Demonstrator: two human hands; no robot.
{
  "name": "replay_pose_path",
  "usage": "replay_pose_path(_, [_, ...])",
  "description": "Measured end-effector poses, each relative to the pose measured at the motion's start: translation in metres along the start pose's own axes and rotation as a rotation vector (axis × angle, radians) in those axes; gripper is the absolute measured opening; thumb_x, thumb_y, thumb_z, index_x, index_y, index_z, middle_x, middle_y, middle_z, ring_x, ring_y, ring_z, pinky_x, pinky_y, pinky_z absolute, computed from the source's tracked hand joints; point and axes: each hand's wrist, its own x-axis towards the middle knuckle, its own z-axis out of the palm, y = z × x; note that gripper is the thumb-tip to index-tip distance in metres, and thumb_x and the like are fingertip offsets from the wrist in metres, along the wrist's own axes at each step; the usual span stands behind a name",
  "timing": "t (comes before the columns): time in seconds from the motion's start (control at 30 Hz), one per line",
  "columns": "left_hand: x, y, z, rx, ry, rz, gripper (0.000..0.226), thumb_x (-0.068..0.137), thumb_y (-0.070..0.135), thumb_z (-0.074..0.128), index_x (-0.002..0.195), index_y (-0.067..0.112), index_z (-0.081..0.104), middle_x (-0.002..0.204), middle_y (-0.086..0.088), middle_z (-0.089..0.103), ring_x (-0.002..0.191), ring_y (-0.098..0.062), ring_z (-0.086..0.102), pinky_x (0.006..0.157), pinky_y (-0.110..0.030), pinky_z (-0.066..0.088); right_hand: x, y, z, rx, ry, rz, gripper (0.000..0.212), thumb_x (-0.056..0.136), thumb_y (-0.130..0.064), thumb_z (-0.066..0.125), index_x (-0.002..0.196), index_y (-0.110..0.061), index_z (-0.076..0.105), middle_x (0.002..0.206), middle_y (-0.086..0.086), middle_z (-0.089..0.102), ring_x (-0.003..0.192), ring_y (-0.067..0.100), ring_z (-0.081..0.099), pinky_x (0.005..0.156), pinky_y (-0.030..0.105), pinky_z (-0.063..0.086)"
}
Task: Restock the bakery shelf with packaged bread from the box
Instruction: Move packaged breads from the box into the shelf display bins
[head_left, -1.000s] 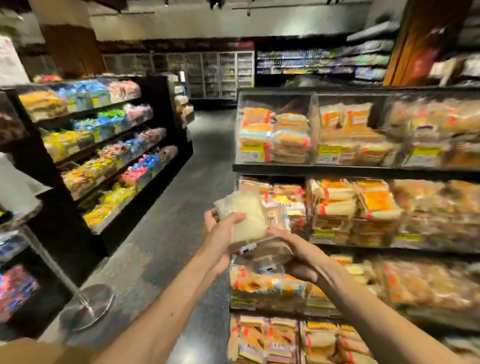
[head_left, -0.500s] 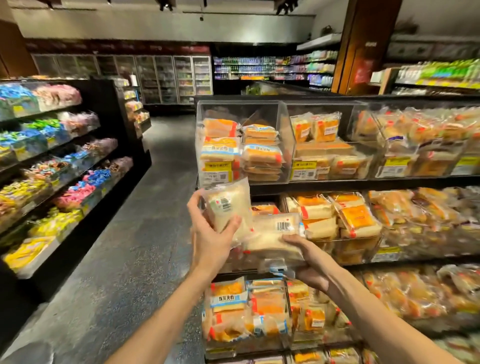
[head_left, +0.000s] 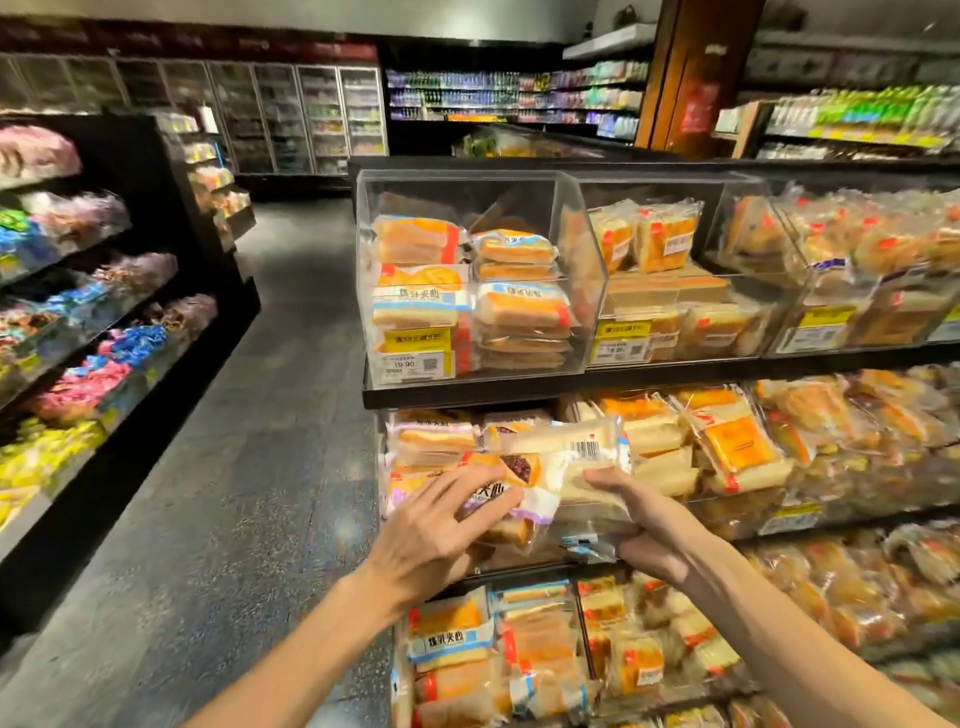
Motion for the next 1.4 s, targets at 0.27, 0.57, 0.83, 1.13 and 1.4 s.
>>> replay_pose_path(0.27, [0.011, -0.013, 0.039, 0.004, -0.036, -0.042, 0.057, 0.076, 0.0, 0.042, 0.131, 0.012, 0.05, 0.118, -0.012, 0.055, 0.105, -0.025, 0.053, 0.078, -0.031, 0.057, 0.008, -0.016, -0.044, -0.044, 0.089, -0.005, 0.032, 0.077, -0.011, 0.068, 0.108, -0.005, 0.065, 0.093, 0.016, 0.075, 0.072, 0.025, 0.074, 0.051, 0.028, 0.056])
replay_pose_path(0.57, [0.068, -0.041, 0.129, 0.393, -0.176, -0.059, 0.031, 0.087, 0.0, 0.046, 0.111, 0.008, 0.064, 0.086, -0.009, 0.063, 0.075, -0.025, 0.058, 0.06, -0.034, 0.048, 0.023, -0.056, -0.087, -0.078, 0.061, 0.014, 0.029, 0.078, -0.011, 0.066, 0.107, -0.005, 0.064, 0.084, 0.012, 0.074, 0.061, 0.022, 0.072, 0.045, 0.024, 0.052])
replay_pose_path(0.83, [0.083, -0.046, 0.168, 0.312, -0.417, -0.246, 0.04, 0.06, -0.01, 0.075, 0.095, 0.004, 0.062, 0.085, -0.011, 0.064, 0.074, -0.025, 0.061, 0.055, -0.035, 0.055, 0.041, -0.065, -0.112, -0.082, -0.016, 0.075, 0.044, 0.075, -0.011, 0.071, 0.117, -0.001, 0.064, 0.101, 0.015, 0.074, 0.075, 0.025, 0.073, 0.058, 0.029, 0.057])
replay_pose_path(1.13, [0.117, -0.016, 0.131, -0.113, -0.108, -0.547, 0.026, 0.095, 0.017, 0.05, 0.111, 0.009, 0.069, 0.111, -0.005, 0.066, 0.104, -0.018, 0.06, 0.084, -0.034, 0.054, 0.052, -0.073, -0.107, -0.101, -0.031, 0.057, 0.058, 0.07, -0.011, 0.076, 0.125, -0.001, 0.061, 0.11, 0.017, 0.073, 0.095, 0.03, 0.072, 0.081, 0.041, 0.059])
replay_pose_path(1.4, [0.121, 0.035, 0.071, -0.34, -0.333, -0.508, 0.092, 0.073, 0.067, 0.071, 0.149, 0.04, 0.027, 0.155, 0.015, 0.019, 0.142, -0.005, 0.019, 0.116, -0.031, 0.021, 0.042, -0.07, -0.057, -0.155, -0.258, -0.02, 0.082, 0.052, -0.037, 0.095, 0.123, -0.009, 0.065, 0.116, 0.02, 0.07, 0.104, 0.033, 0.07, 0.08, 0.041, 0.06])
